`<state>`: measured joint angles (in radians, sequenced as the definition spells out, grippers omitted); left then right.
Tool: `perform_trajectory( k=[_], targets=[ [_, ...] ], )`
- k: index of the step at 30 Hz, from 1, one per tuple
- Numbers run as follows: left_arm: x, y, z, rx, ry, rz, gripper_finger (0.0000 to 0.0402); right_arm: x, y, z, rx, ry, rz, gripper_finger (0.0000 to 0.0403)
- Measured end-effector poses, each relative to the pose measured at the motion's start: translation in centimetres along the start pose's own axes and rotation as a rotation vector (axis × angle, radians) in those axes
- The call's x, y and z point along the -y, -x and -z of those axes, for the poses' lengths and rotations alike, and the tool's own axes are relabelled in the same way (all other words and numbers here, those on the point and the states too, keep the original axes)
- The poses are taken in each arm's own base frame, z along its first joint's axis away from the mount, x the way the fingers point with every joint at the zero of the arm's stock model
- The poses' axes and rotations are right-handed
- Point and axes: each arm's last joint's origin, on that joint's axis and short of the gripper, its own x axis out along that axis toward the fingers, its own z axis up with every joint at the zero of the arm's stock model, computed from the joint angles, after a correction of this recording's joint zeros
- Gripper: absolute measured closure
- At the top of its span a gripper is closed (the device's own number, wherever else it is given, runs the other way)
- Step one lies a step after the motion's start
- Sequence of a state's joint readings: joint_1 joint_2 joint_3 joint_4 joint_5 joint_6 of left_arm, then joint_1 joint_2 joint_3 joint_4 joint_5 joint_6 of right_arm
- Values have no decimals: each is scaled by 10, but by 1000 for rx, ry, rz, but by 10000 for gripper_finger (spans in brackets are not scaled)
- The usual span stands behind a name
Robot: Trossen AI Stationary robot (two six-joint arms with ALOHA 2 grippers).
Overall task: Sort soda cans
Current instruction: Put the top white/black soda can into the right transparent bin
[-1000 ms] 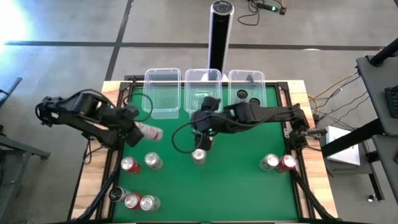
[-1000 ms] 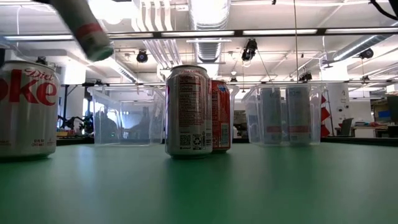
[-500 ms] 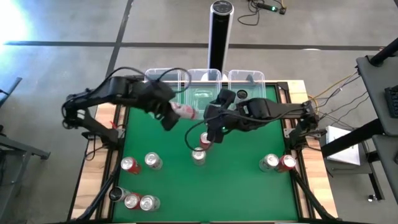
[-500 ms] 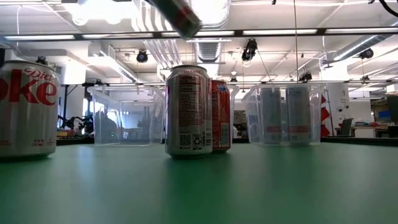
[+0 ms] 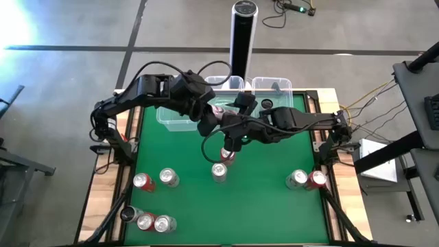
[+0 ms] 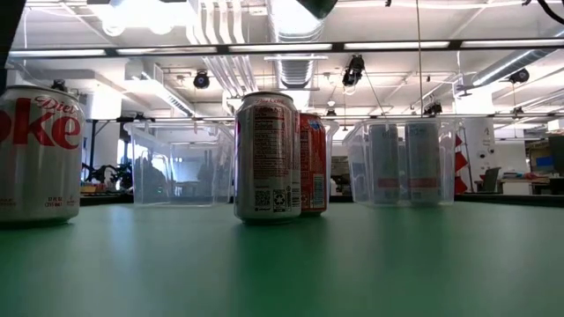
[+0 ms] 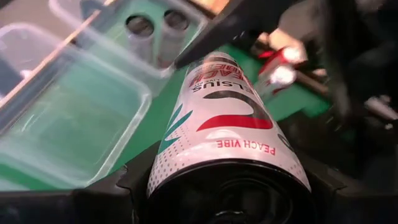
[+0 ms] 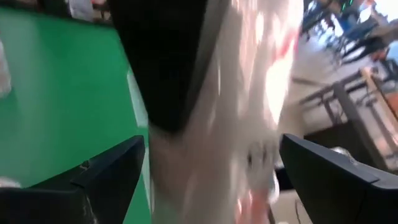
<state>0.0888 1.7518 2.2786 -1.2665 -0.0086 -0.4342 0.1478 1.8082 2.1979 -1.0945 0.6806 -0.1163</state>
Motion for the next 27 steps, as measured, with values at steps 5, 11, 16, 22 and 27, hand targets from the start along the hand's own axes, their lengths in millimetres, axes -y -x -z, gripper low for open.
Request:
perform_trajectory(
  k=[5, 11, 16, 22, 27],
  targets=[
    [5, 1, -8, 25, 19, 41, 170, 4, 3, -13, 120, 2, 20, 38],
    [4, -1, -8, 29, 61, 46, 163, 8, 3, -19, 170, 10, 39, 40],
    [3, 1, -9, 43, 73, 16, 162, 8, 3, -19, 172, -14, 36, 63],
    [2, 1, -9, 47, 71, 9, 160, 7, 3, -19, 170, -19, 26, 94],
    [2, 0, -9, 42, 73, 6, 160, 8, 6, -18, 172, -6, 7, 82]
  ],
)
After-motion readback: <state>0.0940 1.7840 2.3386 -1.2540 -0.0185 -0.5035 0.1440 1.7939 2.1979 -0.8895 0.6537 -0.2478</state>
